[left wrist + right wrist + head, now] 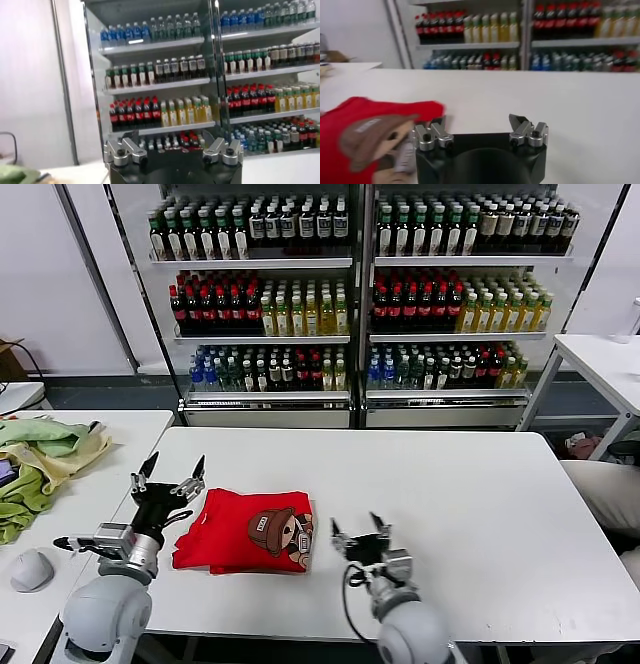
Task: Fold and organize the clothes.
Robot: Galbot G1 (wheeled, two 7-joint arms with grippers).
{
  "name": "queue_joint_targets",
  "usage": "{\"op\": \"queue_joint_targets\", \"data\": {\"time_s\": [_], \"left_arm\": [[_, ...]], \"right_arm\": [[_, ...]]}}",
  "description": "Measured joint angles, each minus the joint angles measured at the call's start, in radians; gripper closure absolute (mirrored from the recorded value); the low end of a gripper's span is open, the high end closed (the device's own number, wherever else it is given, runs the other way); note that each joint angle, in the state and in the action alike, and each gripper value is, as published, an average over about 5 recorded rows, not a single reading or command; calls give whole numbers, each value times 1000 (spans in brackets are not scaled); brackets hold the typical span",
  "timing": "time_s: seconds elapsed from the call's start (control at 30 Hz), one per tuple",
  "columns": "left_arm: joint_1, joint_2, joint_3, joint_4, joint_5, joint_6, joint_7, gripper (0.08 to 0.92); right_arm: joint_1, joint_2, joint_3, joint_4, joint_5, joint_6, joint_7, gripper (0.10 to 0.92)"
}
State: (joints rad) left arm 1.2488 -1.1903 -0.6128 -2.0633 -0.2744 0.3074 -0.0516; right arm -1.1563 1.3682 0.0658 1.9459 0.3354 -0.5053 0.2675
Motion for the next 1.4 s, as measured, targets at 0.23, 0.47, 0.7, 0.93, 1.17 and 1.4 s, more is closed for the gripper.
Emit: {"op": "queue_joint_targets", "data": {"time_s": [0.23,0.47,0.7,0.93,1.17,1.4], "left_arm": [[3,13,-39,17,23,-40,48,177],[-4,18,-51,30,34,-63,74,177],[-9,17,-46,41,40,-92,89,177],[-9,19,-40,54,48,-135,92,177],[-6,26,-44,72,68,-187,92,177],[-22,10,-20,95,96,-240,96,177]], "right_arm": [[97,21,-77,-106,119,-30,31,208],[135,21,-121,-147,211,-35,38,371],[147,28,-141,-171,257,-23,38,569],[149,26,-135,-162,266,3,20,769],[122,-70,-35,-60,252,-12,-34,895],[44,-212,159,3,216,-37,-138,889]]}}
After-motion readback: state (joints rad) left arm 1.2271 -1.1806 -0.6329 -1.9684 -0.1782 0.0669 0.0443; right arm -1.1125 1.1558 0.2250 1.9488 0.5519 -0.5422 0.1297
